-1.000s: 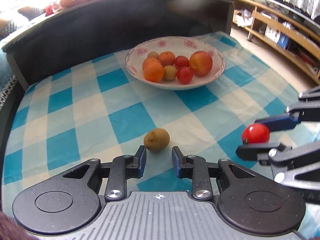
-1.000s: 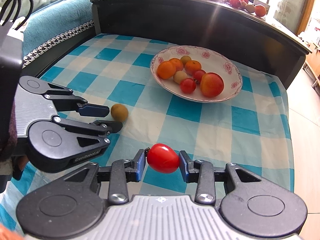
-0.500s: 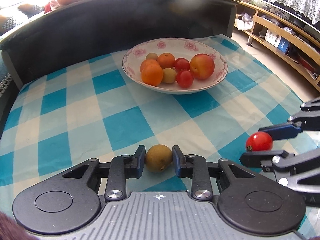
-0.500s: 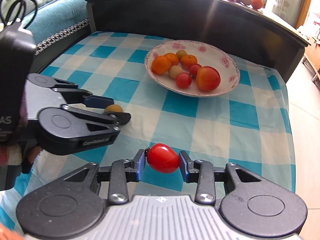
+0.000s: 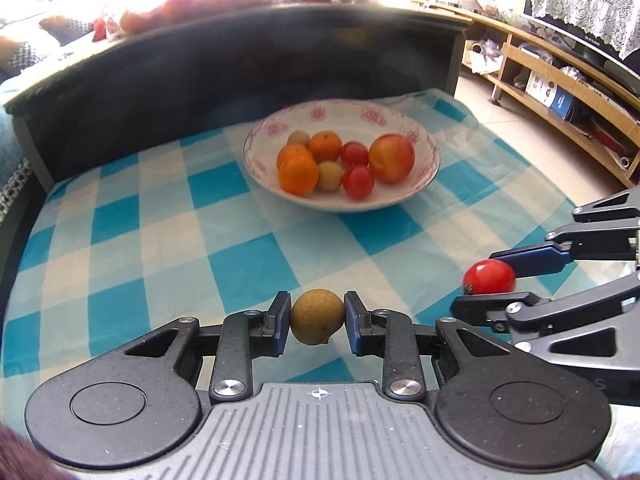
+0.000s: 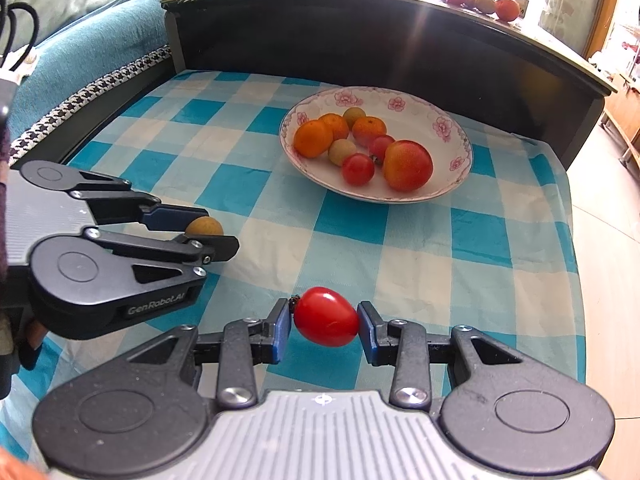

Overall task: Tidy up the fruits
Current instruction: 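Carry the tan fruit in the left tool and tomato in the right tool toward the bowl, then lower both held fruits into the bowl and open both tools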

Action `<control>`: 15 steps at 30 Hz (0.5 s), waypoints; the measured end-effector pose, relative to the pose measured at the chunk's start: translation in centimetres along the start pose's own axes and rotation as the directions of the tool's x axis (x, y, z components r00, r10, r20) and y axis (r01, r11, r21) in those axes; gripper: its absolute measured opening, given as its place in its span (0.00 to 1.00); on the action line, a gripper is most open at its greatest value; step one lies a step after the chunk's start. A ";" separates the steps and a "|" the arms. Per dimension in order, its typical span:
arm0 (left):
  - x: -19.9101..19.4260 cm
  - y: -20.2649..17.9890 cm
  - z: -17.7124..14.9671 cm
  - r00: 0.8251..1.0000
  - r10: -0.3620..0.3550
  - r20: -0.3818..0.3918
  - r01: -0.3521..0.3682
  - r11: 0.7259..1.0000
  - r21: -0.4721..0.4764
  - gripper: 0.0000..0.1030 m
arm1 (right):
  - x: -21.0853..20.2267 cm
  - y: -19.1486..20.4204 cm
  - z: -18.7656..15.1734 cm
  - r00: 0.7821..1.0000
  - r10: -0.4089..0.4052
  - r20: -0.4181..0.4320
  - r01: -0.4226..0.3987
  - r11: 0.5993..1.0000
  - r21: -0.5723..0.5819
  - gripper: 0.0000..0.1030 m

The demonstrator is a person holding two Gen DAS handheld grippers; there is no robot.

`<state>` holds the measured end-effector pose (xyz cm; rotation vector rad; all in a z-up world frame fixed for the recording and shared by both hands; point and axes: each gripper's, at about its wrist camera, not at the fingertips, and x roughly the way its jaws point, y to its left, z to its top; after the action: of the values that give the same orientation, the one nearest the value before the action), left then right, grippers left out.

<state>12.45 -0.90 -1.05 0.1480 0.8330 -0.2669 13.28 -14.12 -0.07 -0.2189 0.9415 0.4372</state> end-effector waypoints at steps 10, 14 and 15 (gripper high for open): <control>0.0 -0.5 1.6 1.000 -0.005 0.024 0.005 1.000 0.004 0.35 | -0.6 -0.7 1.4 0.999 -0.016 0.052 0.015 1.000 0.006 0.37; 0.2 -0.7 2.4 0.999 -0.007 0.032 0.007 1.000 0.008 0.35 | -0.6 -1.2 1.9 0.998 -0.020 0.062 0.019 1.000 0.016 0.37; 0.3 -0.7 2.6 0.999 -0.003 0.035 0.002 1.000 0.008 0.35 | -0.5 -1.3 2.0 0.998 -0.021 0.063 0.020 1.000 0.016 0.37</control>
<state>14.30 -2.21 0.45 0.1492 0.7979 -0.2744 15.07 -14.64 1.54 -0.1989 0.8798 0.4158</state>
